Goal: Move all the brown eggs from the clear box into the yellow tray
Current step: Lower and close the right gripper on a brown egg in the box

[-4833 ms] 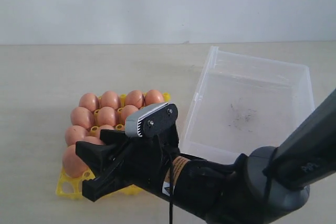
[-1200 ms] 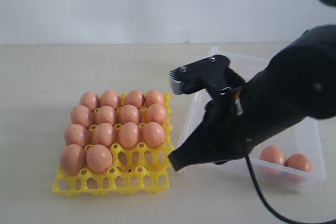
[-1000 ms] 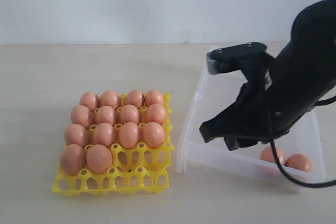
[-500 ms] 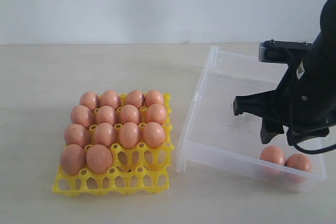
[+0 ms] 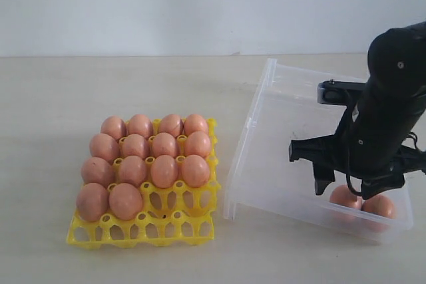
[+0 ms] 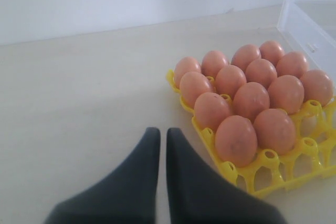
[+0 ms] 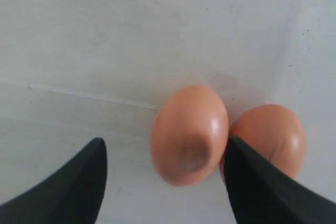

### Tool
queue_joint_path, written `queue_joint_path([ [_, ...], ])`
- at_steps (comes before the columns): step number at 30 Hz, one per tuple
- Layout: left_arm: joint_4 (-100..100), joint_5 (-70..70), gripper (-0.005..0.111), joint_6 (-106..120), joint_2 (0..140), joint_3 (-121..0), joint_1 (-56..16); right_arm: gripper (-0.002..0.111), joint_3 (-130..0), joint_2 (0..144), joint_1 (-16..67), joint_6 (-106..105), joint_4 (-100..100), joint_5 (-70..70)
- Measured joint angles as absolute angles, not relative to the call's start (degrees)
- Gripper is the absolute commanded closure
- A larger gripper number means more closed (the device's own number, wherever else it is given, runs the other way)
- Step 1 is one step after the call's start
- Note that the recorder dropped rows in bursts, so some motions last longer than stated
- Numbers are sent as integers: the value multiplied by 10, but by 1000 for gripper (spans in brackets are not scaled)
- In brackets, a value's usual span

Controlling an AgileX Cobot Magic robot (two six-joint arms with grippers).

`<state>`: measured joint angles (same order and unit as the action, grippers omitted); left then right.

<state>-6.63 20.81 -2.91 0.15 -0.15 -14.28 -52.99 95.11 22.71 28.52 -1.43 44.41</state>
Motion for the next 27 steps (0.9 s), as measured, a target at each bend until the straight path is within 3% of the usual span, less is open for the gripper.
queue_joint_path([
  [20, -66, 208, 103, -29, 2, -1, -143, 57, -506, 966, 189, 285, -13, 399],
  [23, -66, 208, 103, -29, 2, -1, -143, 70, -501, 967, 188, 285, -13, 391],
  [27, -66, 208, 103, -29, 2, -1, -143, 107, -501, 967, 188, 279, -13, 383],
])
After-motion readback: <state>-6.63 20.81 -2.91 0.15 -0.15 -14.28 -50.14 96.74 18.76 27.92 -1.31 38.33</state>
